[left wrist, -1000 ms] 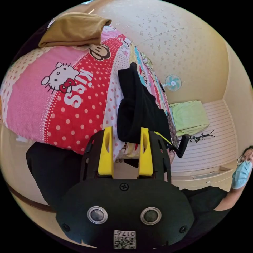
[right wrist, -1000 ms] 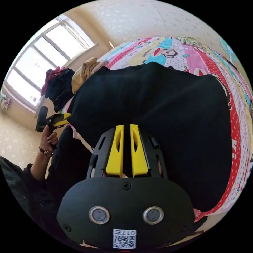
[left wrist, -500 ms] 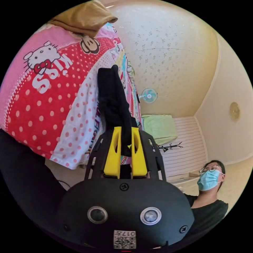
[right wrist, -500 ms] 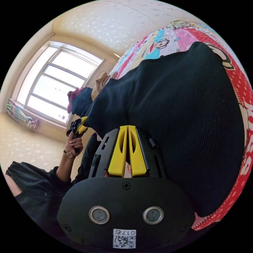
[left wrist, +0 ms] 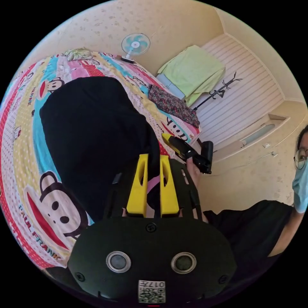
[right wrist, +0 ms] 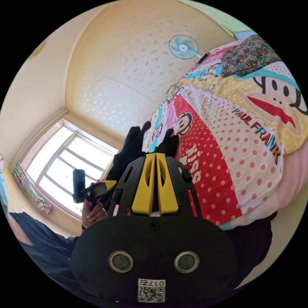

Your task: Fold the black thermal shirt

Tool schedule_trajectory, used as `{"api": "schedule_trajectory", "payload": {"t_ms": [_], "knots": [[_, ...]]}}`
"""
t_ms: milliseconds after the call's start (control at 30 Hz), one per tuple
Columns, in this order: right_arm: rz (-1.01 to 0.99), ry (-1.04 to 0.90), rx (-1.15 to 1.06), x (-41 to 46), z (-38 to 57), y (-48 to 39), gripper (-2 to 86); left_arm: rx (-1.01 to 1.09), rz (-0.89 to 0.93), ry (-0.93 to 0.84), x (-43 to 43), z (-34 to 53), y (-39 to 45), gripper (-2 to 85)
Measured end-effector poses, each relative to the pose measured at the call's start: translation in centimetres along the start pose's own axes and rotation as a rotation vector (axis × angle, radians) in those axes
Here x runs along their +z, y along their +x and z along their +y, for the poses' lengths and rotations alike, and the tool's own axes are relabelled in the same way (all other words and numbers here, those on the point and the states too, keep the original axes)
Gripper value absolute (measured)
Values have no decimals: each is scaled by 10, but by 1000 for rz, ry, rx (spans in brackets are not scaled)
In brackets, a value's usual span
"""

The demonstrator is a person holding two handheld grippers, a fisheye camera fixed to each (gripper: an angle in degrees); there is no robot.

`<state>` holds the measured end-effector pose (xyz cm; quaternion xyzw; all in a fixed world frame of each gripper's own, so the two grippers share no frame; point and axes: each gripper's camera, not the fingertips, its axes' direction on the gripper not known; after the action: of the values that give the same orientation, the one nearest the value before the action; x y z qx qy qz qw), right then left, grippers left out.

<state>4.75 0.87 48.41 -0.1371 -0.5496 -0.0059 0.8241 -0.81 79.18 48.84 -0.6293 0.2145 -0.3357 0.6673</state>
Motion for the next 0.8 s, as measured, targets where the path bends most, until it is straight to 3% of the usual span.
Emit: {"api": "schedule_trajectory", "payload": {"t_ms": [100,267,400,500,567,633,800], "knots": [[-24,15,39,-7,3,14,11,-7,27,-120,55,2,6,85],[-169,-102,-56,20,2,7,39,-41,161,-40,36,10,9,109],[-144,-166,-181,42,5,-25,96,0,259,-17,17,18,22,79],[-51,-227,-310,57,7,-55,107,15,110,39,-5,29,36,75],[45,-296,-339,71,7,-66,104,-77,-111,119,-24,40,33,89],[137,-360,-311,82,6,-71,105,-172,-195,181,-39,47,24,134],[279,-455,-196,90,-2,-79,120,-283,-160,187,-48,49,0,158]]}}
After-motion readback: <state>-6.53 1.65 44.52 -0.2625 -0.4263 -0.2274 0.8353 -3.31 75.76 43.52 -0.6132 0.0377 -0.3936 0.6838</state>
